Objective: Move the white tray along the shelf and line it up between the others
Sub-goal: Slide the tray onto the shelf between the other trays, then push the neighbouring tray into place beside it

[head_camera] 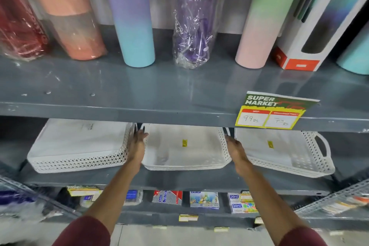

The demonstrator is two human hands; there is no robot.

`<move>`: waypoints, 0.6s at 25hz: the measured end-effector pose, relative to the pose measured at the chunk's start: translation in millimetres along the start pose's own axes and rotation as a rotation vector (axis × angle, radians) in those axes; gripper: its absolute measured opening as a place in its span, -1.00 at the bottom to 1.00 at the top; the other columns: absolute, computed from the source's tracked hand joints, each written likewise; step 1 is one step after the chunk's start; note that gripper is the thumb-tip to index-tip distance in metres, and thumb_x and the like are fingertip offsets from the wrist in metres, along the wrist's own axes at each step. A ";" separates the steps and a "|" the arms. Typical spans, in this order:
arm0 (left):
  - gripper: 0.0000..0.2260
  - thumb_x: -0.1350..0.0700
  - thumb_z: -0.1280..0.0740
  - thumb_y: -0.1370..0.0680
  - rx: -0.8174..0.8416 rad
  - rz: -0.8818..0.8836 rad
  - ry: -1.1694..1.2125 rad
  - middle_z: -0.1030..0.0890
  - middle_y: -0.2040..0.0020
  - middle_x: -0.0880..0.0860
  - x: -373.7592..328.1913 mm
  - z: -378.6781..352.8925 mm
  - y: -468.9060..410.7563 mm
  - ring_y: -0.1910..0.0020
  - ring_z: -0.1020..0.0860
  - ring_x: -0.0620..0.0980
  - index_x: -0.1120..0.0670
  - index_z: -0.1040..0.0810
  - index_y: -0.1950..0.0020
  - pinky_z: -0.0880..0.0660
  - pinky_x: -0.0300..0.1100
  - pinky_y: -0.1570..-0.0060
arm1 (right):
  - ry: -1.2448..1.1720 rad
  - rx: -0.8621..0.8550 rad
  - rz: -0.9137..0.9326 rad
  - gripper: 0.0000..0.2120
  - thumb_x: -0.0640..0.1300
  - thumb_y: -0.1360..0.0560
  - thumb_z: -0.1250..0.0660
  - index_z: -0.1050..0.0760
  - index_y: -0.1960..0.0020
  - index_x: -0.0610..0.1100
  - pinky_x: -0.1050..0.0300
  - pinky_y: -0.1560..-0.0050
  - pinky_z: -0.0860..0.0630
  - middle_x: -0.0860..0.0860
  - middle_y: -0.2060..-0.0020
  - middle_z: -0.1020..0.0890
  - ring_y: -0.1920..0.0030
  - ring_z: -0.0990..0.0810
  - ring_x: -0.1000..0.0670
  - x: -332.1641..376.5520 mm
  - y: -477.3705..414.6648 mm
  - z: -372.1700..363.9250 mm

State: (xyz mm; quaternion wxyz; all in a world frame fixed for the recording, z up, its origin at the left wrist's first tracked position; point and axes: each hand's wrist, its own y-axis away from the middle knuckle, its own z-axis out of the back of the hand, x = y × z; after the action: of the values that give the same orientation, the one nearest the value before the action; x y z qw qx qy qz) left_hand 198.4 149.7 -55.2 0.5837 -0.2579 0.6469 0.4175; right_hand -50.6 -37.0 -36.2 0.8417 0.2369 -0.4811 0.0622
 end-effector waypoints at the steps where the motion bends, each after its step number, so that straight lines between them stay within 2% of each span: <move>1: -0.73 -0.03 -0.15 -0.63 -0.019 -0.013 -0.051 -0.51 -0.19 0.00 -7.2 -9.3 3.8 -0.18 -0.48 0.03 -0.07 -0.52 -0.27 -0.30 -0.12 -0.13 | 0.046 -0.075 0.098 -0.45 0.09 -0.58 -0.20 -0.23 -0.54 0.02 -0.04 -0.43 -0.34 -0.02 -0.45 -0.43 -0.44 -0.41 -0.16 1.6 5.0 2.0; 3: -0.69 0.03 -0.12 -0.66 -0.075 -0.077 -0.104 -0.57 -0.15 0.09 -21.0 -6.7 7.8 -0.16 -0.54 0.12 0.12 -0.53 -0.27 -0.39 -0.13 -0.14 | 0.188 -0.202 0.377 -0.45 -0.04 -0.55 -0.26 -0.26 -0.51 -0.08 0.01 -0.44 -0.34 -0.04 -0.44 -0.44 -0.43 -0.42 -0.12 17.8 20.8 -10.1; 4: -0.69 0.04 -0.14 -0.66 -0.086 -0.131 -0.115 -0.59 -0.16 0.11 -27.4 -4.3 7.6 -0.21 -0.54 0.14 0.16 -0.53 -0.25 -0.41 -0.11 -0.23 | 0.204 -0.232 0.450 -0.50 -0.08 -0.55 -0.29 -0.33 -0.46 -0.14 0.03 -0.40 -0.37 -0.07 -0.38 -0.49 -0.37 -0.47 -0.12 25.3 27.0 -17.0; 6: -0.67 0.04 -0.17 -0.64 -0.140 -0.156 -0.139 -0.58 -0.26 0.15 -34.3 35.7 1.1 -0.28 -0.52 0.12 0.20 -0.52 -0.29 -0.39 -0.08 -0.34 | 0.110 -0.092 0.476 -0.62 -0.14 -0.57 -0.31 -0.44 -0.36 -0.18 0.09 -0.21 -0.53 -0.05 -0.22 -0.56 -0.18 -0.59 -0.09 55.9 50.7 -54.5; 7: -0.67 0.05 -0.19 -0.63 -0.188 -0.150 -0.158 -0.58 -0.29 0.16 -36.5 63.4 -4.6 -0.30 -0.52 0.12 0.20 -0.51 -0.31 -0.40 -0.09 -0.33 | 0.048 0.024 0.462 -0.67 -0.16 -0.57 -0.31 -0.47 -0.32 -0.20 0.22 -0.07 -0.58 -0.05 -0.18 -0.58 -0.09 -0.63 -0.02 70.1 63.1 -78.9; 8: -0.67 0.06 -0.21 -0.63 -0.240 -0.158 -0.190 -0.58 -0.31 0.17 -37.5 94.7 -12.3 -0.31 -0.52 0.13 0.19 -0.51 -0.32 -0.41 -0.09 -0.32 | 0.004 0.118 0.472 -0.71 -0.19 -0.58 -0.30 -0.50 -0.29 -0.22 0.41 0.04 -0.55 -0.06 -0.16 -0.60 -0.01 -0.64 0.10 83.2 72.7 -105.7; 9: -0.68 0.08 -0.23 -0.62 -0.286 -0.159 -0.213 -0.58 -0.31 0.18 -38.8 122.8 -18.5 -0.31 -0.52 0.15 0.18 -0.52 -0.32 -0.42 -0.09 -0.31 | -0.004 0.180 0.489 -0.73 -0.23 -0.58 -0.30 -0.53 -0.26 -0.23 0.50 0.10 -0.50 -0.07 -0.14 -0.63 0.06 -0.62 0.24 93.2 76.1 -132.3; 10: -0.68 0.10 -0.23 -0.61 -0.336 -0.160 -0.238 -0.58 -0.32 0.19 -40.7 150.9 -24.2 -0.31 -0.53 0.18 0.17 -0.52 -0.32 -0.43 -0.09 -0.29 | -0.013 0.240 0.497 -0.75 -0.25 -0.58 -0.30 -0.55 -0.24 -0.23 0.52 0.07 -0.50 -0.05 -0.11 -0.64 0.10 -0.61 0.32 105.8 82.9 -155.5; 11: -0.68 0.10 -0.23 -0.61 -0.386 -0.128 -0.289 -0.57 -0.32 0.20 -42.8 180.6 -29.3 -0.30 -0.54 0.21 0.16 -0.51 -0.34 -0.44 -0.07 -0.28 | -0.038 0.291 0.473 -0.76 -0.26 -0.56 -0.31 -0.57 -0.21 -0.23 0.43 -0.03 -0.53 -0.03 -0.08 -0.65 0.07 -0.62 0.32 116.2 86.3 -182.7; 13: -0.64 0.09 -0.21 -0.60 -0.459 -0.062 -0.398 -0.56 -0.31 0.25 -37.8 234.8 -49.2 -0.26 -0.55 0.28 0.17 -0.47 -0.36 -0.48 0.04 -0.25 | -0.069 0.370 0.363 -0.74 -0.27 -0.54 -0.29 -0.56 -0.21 -0.24 0.00 -0.30 -0.51 -0.06 -0.13 -0.61 -0.11 -0.61 0.06 133.0 87.9 -231.2; 14: -0.62 0.07 -0.20 -0.59 -0.480 -0.017 -0.434 -0.54 -0.32 0.30 -33.2 260.3 -63.8 -0.25 -0.54 0.31 0.20 -0.44 -0.37 -0.48 0.11 -0.24 | -0.010 0.365 0.348 -0.67 -0.27 -0.53 -0.26 -0.51 -0.29 -0.24 -0.11 -0.38 -0.43 -0.11 -0.22 -0.54 -0.23 -0.54 -0.05 141.0 88.2 -251.0; 15: -0.58 0.03 -0.18 -0.58 -0.502 0.055 -0.475 -0.51 -0.33 0.34 -24.0 285.4 -83.5 -0.27 -0.52 0.33 0.22 -0.42 -0.36 -0.47 0.16 -0.24 | 0.065 0.336 0.362 -0.56 -0.23 -0.51 -0.25 -0.42 -0.39 -0.21 -0.13 -0.45 -0.34 -0.16 -0.36 -0.44 -0.37 -0.43 -0.12 141.4 79.6 -271.5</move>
State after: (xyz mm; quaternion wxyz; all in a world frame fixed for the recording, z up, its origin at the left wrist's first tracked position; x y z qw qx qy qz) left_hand 425.5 342.8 -43.3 0.6249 -0.2716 0.3771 0.6273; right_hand 209.6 140.2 -5.9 0.7808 0.2814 -0.4714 0.2984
